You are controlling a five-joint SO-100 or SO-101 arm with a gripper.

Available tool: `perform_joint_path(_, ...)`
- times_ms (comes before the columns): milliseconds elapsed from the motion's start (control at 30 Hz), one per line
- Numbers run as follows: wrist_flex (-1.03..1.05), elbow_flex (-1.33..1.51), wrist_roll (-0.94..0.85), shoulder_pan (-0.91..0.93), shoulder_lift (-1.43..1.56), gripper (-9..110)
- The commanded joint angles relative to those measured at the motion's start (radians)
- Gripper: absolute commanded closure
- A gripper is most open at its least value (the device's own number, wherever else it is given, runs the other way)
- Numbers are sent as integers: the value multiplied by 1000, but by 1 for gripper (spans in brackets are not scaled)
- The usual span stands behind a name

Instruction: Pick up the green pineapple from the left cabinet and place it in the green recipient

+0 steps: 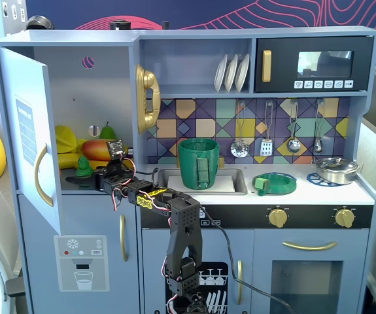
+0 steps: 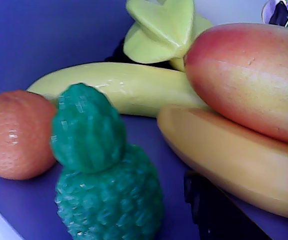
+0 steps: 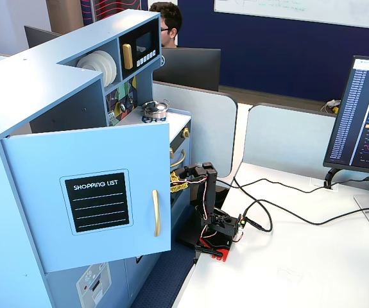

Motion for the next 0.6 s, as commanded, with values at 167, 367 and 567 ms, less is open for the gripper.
perform_joint_path(167, -18, -152, 23, 5, -74, 49)
perform_joint_path(367, -25, -256, 14, 17, -170, 62)
perform_joint_path(567, -21, -279, -46, 14, -186, 101)
